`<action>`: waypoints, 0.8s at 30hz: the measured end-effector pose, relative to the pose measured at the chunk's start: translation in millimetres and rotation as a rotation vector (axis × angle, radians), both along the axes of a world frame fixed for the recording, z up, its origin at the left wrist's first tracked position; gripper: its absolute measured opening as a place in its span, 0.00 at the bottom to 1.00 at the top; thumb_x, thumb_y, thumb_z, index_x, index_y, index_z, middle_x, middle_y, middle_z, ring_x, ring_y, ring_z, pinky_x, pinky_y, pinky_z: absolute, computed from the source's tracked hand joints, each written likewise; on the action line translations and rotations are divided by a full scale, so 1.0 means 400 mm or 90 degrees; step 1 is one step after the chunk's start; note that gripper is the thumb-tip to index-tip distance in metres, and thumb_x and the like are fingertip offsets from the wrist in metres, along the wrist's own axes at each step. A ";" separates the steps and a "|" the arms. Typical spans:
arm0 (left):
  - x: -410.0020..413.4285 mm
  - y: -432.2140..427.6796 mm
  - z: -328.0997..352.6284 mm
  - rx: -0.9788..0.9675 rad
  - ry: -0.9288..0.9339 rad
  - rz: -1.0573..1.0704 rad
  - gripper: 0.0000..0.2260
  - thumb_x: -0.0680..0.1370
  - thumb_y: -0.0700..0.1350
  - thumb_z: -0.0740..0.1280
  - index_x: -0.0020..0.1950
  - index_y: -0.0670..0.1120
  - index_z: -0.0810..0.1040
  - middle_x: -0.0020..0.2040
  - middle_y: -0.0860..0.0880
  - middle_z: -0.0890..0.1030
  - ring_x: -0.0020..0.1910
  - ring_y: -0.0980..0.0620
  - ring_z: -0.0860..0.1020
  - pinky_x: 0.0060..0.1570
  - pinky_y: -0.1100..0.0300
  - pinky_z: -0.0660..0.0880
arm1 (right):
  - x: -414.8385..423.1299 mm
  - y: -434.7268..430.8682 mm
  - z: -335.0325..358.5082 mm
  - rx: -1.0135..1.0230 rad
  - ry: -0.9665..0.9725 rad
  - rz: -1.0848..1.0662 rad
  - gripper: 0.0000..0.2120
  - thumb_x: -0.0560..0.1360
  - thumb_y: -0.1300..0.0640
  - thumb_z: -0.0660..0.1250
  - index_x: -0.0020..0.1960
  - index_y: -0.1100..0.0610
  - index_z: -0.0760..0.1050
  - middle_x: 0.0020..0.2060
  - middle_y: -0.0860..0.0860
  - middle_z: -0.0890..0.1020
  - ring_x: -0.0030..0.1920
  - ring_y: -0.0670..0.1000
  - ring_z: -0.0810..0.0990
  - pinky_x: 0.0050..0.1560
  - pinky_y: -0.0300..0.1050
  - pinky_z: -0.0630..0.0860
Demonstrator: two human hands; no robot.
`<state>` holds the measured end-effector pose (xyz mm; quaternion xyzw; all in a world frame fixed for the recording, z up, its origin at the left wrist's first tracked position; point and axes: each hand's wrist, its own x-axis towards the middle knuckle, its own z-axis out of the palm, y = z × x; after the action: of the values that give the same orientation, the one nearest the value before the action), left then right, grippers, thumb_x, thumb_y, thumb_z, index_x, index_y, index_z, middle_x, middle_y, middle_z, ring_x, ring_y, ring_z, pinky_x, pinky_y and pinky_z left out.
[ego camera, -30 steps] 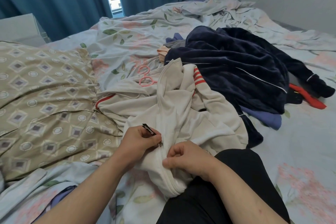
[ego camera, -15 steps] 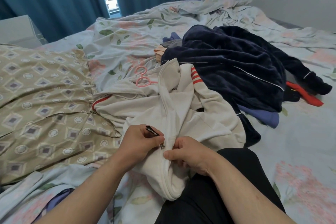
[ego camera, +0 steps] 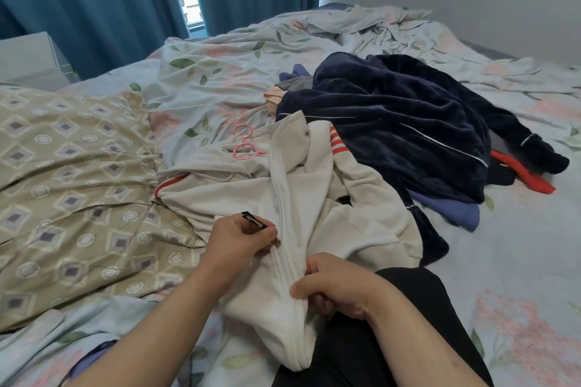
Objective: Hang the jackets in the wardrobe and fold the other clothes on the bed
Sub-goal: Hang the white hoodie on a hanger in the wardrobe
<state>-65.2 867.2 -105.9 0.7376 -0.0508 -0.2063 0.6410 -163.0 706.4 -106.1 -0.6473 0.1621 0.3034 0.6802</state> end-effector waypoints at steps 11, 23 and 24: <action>0.031 0.020 0.044 0.019 -0.051 -0.062 0.11 0.70 0.31 0.74 0.36 0.47 0.86 0.33 0.44 0.84 0.32 0.52 0.81 0.35 0.62 0.78 | 0.035 0.058 0.001 -0.065 -0.152 -0.211 0.08 0.71 0.58 0.75 0.49 0.58 0.84 0.42 0.54 0.87 0.45 0.54 0.86 0.47 0.50 0.83; 0.124 -0.017 0.024 -0.011 -0.046 0.069 0.09 0.73 0.32 0.72 0.35 0.44 0.83 0.31 0.48 0.83 0.31 0.56 0.79 0.36 0.65 0.79 | -0.030 -0.008 -0.005 -0.161 -0.016 -0.070 0.16 0.64 0.52 0.76 0.50 0.58 0.83 0.44 0.51 0.87 0.47 0.51 0.86 0.57 0.52 0.81; 0.126 -0.015 0.024 -0.010 -0.051 0.073 0.10 0.72 0.32 0.73 0.35 0.45 0.84 0.31 0.48 0.83 0.31 0.56 0.80 0.35 0.65 0.79 | -0.020 -0.006 0.004 -0.221 -0.036 -0.082 0.14 0.65 0.50 0.76 0.49 0.54 0.82 0.43 0.47 0.87 0.44 0.47 0.85 0.53 0.47 0.82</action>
<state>-14.6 861.1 -96.4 0.7420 -0.0360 -0.1393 0.6548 -171.1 703.8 -104.3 -0.7515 0.2338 0.2084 0.5806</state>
